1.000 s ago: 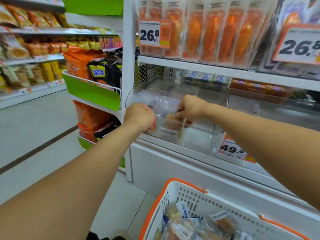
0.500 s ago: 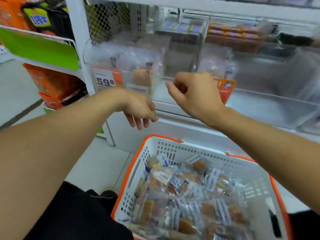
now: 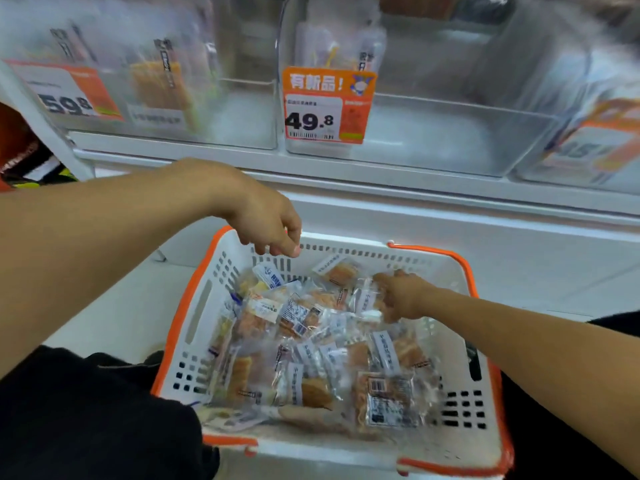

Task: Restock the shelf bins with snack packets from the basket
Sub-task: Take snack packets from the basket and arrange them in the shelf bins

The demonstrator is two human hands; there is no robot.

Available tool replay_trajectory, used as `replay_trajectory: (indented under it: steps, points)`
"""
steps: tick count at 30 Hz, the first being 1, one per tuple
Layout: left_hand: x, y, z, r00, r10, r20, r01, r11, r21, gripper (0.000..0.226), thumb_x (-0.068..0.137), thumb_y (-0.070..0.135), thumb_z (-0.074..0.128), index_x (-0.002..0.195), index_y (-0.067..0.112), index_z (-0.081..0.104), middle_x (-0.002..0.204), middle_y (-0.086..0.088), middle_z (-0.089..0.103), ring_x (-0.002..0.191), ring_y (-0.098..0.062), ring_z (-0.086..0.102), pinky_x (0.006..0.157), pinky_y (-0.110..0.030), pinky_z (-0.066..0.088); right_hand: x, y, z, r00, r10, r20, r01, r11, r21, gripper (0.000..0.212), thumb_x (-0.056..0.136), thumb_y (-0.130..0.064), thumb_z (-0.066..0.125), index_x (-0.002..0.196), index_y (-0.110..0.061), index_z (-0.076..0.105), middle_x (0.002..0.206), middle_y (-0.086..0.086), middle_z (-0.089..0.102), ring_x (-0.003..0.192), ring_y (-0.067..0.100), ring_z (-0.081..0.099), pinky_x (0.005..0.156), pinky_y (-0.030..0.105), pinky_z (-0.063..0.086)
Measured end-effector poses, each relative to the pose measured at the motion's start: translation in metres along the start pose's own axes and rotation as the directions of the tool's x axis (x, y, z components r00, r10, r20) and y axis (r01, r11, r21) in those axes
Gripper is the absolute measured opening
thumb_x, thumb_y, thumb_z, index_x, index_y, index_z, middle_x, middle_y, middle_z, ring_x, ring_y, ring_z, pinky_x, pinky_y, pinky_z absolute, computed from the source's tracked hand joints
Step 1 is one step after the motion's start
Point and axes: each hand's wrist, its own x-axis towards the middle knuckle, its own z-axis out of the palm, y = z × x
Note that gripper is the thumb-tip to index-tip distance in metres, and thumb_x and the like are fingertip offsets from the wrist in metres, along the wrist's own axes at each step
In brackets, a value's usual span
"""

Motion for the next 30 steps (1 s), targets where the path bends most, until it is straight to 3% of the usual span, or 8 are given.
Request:
replay_trajectory:
  steps: [4, 6, 12, 16, 20, 24, 26, 30]
  points:
    - [0.012, 0.007, 0.004, 0.999, -0.013, 0.043, 0.009, 0.996, 0.088, 0.033, 0.097, 0.045, 0.055, 0.121, 0.023, 0.059, 0.103, 0.006, 0.064, 0.094, -0.011, 0.065, 0.087, -0.032, 0.052, 0.011, -0.001, 0.013, 0.998, 0.042, -0.042, -0.037, 0.992, 0.123, 0.018, 0.083, -0.015, 0.07, 0.09, -0.014, 0.054, 0.085, 0.005, 0.062, 0.084, 0.026, 0.059, 0.07, 0.032, 0.047]
    - [0.016, 0.012, 0.004, 0.999, -0.013, 0.048, 0.008, 0.994, 0.11, 0.038, 0.095, 0.046, 0.058, 0.124, 0.022, 0.058, 0.103, 0.006, 0.063, 0.091, -0.011, 0.063, 0.088, -0.033, 0.053, 0.007, -0.007, 0.001, 1.0, -0.008, -0.003, 0.008, 0.993, 0.12, 0.024, 0.084, -0.007, 0.063, 0.066, -0.014, 0.05, 0.068, 0.001, 0.05, 0.077, 0.024, 0.053, 0.064, 0.027, 0.042]
    - [0.009, 0.01, -0.004, 0.993, 0.034, -0.115, -0.028, 0.998, 0.05, 0.087, 0.077, 0.043, 0.079, 0.148, 0.025, 0.033, 0.142, 0.004, 0.044, 0.111, -0.023, 0.061, 0.093, -0.039, 0.054, -0.038, -0.043, -0.125, 0.952, -0.29, -0.095, 0.305, 0.887, 0.347, 0.02, 0.091, -0.005, 0.067, 0.075, -0.013, 0.056, 0.093, 0.01, 0.063, 0.081, 0.024, 0.065, 0.059, 0.032, 0.061]
    - [-0.013, -0.007, -0.025, 0.959, 0.099, -0.267, -0.146, 0.976, -0.162, 0.066, 0.079, 0.035, 0.08, 0.135, 0.016, 0.052, 0.102, 0.011, 0.064, 0.072, -0.016, 0.071, 0.058, -0.025, 0.054, -0.094, -0.09, -0.2, 0.77, -0.356, -0.529, 0.605, 0.671, 0.428, 0.012, 0.087, -0.005, 0.073, 0.082, -0.005, 0.062, 0.081, 0.007, 0.068, 0.07, 0.021, 0.069, 0.058, 0.039, 0.061]
    - [-0.04, -0.044, -0.044, 0.887, 0.069, -0.457, -0.337, 0.774, -0.537, 0.039, 0.085, 0.015, 0.075, 0.12, 0.002, 0.063, 0.084, 0.009, 0.07, 0.068, -0.012, 0.069, 0.059, -0.021, 0.055, -0.122, -0.111, -0.235, 0.605, -0.146, -0.783, 0.764, 0.382, 0.52, 0.031, 0.074, -0.021, 0.082, 0.099, -0.008, 0.069, 0.089, 0.02, 0.071, 0.078, 0.026, 0.07, 0.07, 0.045, 0.062]
    - [-0.072, -0.08, -0.049, 0.749, -0.009, -0.663, -0.516, 0.62, -0.591, 0.006, 0.087, 0.008, 0.071, 0.083, 0.013, 0.072, 0.067, 0.007, 0.07, 0.063, -0.007, 0.065, 0.061, -0.019, 0.056, -0.116, -0.147, -0.263, 0.568, -0.223, -0.792, 0.726, 0.589, 0.355, 0.012, 0.086, -0.021, 0.076, 0.097, -0.018, 0.074, 0.084, -0.004, 0.072, 0.073, 0.012, 0.072, 0.065, 0.039, 0.062]
    - [-0.084, -0.095, -0.053, 0.65, -0.125, -0.75, -0.575, 0.565, -0.592, 0.006, 0.086, 0.008, 0.072, 0.092, 0.009, 0.071, 0.078, 0.001, 0.07, 0.067, -0.011, 0.063, 0.06, -0.021, 0.057, -0.114, -0.172, -0.287, 0.419, -0.285, -0.862, 0.692, 0.714, 0.101, 0.005, 0.088, -0.018, 0.074, 0.09, -0.022, 0.076, 0.077, -0.007, 0.074, 0.068, 0.008, 0.07, 0.065, 0.035, 0.059]
    - [-0.097, -0.131, -0.059, 0.174, -0.572, -0.802, -0.554, 0.616, -0.56, 0.025, 0.084, 0.012, 0.076, 0.102, 0.017, 0.06, 0.09, 0.003, 0.061, 0.076, -0.019, 0.062, 0.062, -0.031, 0.052, -0.101, -0.214, -0.34, 0.241, -0.383, -0.892, 0.632, 0.759, -0.155, 0.008, 0.088, -0.023, 0.071, 0.081, -0.02, 0.072, 0.075, -0.004, 0.073, 0.073, 0.018, 0.068, 0.065, 0.036, 0.054]
